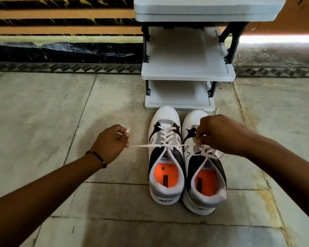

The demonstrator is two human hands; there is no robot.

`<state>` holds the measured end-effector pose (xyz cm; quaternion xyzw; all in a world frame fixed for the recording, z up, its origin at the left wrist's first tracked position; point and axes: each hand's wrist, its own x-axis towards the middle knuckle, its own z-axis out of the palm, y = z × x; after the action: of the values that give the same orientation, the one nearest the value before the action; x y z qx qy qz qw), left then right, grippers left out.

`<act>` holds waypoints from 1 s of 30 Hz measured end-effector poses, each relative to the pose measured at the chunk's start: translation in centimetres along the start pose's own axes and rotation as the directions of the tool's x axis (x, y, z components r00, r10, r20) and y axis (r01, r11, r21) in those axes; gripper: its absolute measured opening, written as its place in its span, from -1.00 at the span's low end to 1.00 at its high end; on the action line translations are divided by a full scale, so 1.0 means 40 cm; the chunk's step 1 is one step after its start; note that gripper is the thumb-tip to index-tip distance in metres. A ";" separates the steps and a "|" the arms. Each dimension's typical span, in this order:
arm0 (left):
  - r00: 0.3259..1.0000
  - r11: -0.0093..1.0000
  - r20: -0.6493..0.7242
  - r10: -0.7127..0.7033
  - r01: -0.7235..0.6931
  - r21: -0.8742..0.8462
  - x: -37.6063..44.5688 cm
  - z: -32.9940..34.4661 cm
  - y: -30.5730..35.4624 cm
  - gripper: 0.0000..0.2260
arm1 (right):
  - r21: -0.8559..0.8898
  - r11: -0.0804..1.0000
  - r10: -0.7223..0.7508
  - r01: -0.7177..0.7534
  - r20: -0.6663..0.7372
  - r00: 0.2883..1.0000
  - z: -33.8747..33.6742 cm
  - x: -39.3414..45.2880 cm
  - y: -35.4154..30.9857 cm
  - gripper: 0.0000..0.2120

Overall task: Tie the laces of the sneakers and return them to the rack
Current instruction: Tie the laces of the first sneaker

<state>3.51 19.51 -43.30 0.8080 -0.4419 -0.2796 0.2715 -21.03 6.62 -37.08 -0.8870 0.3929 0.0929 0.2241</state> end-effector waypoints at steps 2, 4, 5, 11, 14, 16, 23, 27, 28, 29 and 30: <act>0.998 0.996 0.068 -0.014 0.007 0.092 -0.004 0.008 -0.010 -0.86 | -0.187 0.982 0.014 -0.014 -0.002 1.000 0.002 -0.002 -0.001 -0.87; 0.989 0.967 0.142 -0.037 0.000 0.254 -0.012 0.017 -0.011 -0.87 | -0.364 0.931 -0.010 0.021 0.031 0.999 0.011 -0.007 -0.010 -0.86; 0.984 0.943 0.170 -0.053 -0.007 0.333 -0.018 0.023 -0.008 -0.78 | -0.419 0.907 -0.037 0.044 0.024 0.999 0.017 -0.008 -0.016 -0.82; 0.944 0.930 0.263 0.200 -0.267 0.253 -0.063 0.069 0.069 -0.52 | -0.099 0.984 -0.149 0.149 0.007 0.989 0.075 -0.001 -0.083 -0.69; 0.940 0.774 0.253 0.229 -0.334 0.538 -0.080 0.093 0.106 -0.71 | 0.044 0.997 -0.062 0.065 -0.056 0.996 0.108 -0.001 -0.099 -0.83; 0.933 0.706 0.228 0.278 -0.359 0.611 -0.082 0.093 0.110 -0.79 | 0.145 0.989 -0.006 0.018 -0.086 0.996 0.119 -0.004 -0.101 -0.90; 0.958 0.965 0.173 0.227 -0.246 0.094 -0.088 0.094 0.071 -0.84 | 0.243 0.969 -0.005 0.037 -0.131 0.991 0.128 -0.006 -0.098 -0.93; 0.963 0.986 0.248 0.103 -0.131 0.100 -0.081 0.098 0.072 -0.83 | 0.244 0.968 -0.031 0.065 -0.141 0.990 0.127 -0.007 -0.095 -0.93; 0.960 0.976 0.257 0.113 -0.156 0.150 -0.076 0.094 0.074 -0.84 | 0.238 0.969 -0.041 0.073 -0.140 0.989 0.128 -0.007 -0.093 -0.93; 0.956 0.952 0.257 0.139 -0.200 0.231 -0.070 0.087 0.075 -0.85 | 0.235 0.968 -0.052 0.083 -0.134 0.990 0.129 -0.008 -0.092 -0.92; 0.949 0.901 0.243 0.201 -0.277 0.335 -0.064 0.079 0.075 -0.86 | 0.233 0.968 -0.067 0.096 -0.129 0.989 0.131 -0.010 -0.090 -0.91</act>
<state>-1.55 19.74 -42.90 0.7507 -0.6076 -0.2379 0.1028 -18.59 11.47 -40.40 -0.8731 0.3773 -0.0178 0.3084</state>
